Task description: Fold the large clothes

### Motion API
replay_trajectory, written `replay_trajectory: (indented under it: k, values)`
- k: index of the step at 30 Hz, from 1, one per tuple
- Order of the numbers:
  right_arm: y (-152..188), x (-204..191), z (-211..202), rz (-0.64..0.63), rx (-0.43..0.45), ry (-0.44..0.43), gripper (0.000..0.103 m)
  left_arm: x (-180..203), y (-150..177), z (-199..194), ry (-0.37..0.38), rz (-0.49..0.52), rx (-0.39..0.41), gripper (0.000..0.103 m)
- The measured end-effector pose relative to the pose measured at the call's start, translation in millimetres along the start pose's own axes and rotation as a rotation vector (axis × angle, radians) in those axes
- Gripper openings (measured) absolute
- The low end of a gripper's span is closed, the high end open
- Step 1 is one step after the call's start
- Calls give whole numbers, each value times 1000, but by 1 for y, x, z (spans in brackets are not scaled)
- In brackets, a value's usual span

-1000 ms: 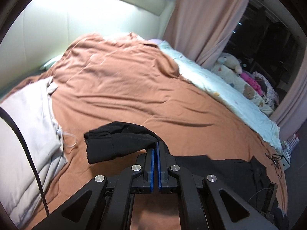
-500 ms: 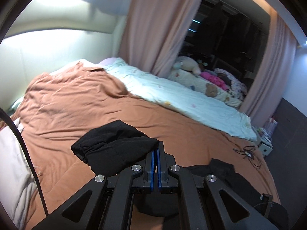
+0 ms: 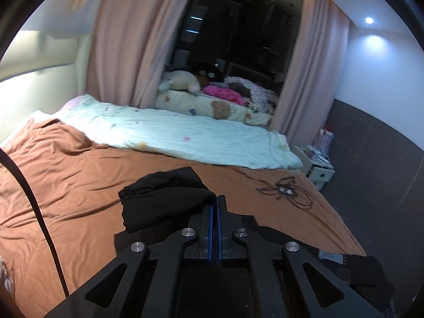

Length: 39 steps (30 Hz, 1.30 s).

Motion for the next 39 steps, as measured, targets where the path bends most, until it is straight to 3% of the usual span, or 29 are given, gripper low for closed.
replay_trajectory:
  k: [6,13,16,18,19,20,22,26,32,39]
  values:
    - [3,29,-36,59,16,17,85,57,4,27,86,44,-32,2]
    - [5,56,-59,91,44,74,85,113,39,72,232,77,-124,2]
    - [6,63,-64,113,50,73,85,136,62,97,279,139,-250,12]
    - [7,61,-65,118,50,69,85,142,77,105,282,182,-302,27]
    - [7,60,-66,115,48,62,85,141,82,105,277,196,-310,41]
    - [8,61,-66,113,48,62,85,136,88,104,262,210,-314,53]
    - [7,61,-63,116,44,68,85,121,94,102,225,214,-314,57]
    - [3,60,-51,107,40,88,85,71,108,101,139,168,-351,57]
    - [-4,61,-31,71,52,256,85,-19,138,91,4,66,-400,57]
    - [-6,93,-30,126,42,290,85,-97,179,94,-110,-24,-466,57]
Point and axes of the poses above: each gripper's, at about its wrist camera, not at the fingertips, and z roughly the way its jaws point, x to its right, y to its underside, the point moved 3 cm from there along z, roughly the way its jaws point, and after that the axes turned 7 degrees about z, right-handed, at the moved point
